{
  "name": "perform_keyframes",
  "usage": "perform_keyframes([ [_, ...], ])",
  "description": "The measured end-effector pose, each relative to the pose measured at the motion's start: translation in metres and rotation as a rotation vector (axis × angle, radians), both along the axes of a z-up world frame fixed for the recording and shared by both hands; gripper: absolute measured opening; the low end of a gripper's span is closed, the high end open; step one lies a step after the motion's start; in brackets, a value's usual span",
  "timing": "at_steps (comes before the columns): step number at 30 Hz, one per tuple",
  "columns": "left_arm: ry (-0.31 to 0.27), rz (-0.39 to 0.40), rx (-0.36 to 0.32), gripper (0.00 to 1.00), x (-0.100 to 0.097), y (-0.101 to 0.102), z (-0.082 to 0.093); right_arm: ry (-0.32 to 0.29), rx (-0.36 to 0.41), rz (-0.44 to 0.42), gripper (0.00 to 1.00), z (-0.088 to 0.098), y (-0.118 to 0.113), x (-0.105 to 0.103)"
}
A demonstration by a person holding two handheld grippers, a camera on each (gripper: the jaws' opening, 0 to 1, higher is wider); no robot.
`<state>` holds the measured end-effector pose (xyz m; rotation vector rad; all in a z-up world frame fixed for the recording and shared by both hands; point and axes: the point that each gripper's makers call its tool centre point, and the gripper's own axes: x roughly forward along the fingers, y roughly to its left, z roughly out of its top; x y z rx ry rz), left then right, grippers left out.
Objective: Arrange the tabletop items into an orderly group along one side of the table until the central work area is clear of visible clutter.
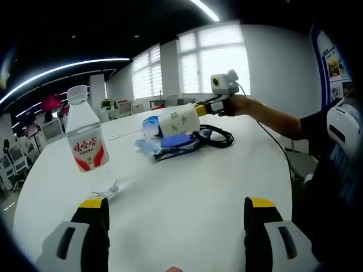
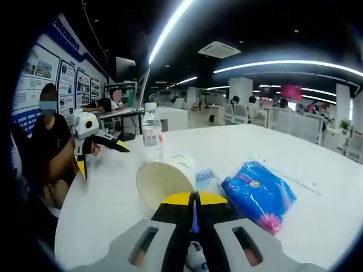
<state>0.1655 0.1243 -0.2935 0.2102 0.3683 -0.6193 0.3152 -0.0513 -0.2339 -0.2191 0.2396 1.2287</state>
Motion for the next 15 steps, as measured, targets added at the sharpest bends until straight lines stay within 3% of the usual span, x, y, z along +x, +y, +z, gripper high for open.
perform_keyframes([
  [15, 0.002, 0.006, 0.006, 0.98, -0.002, 0.003, -0.003, -0.024, -0.145, 0.080, 0.00, 0.011, 0.013, -0.004],
])
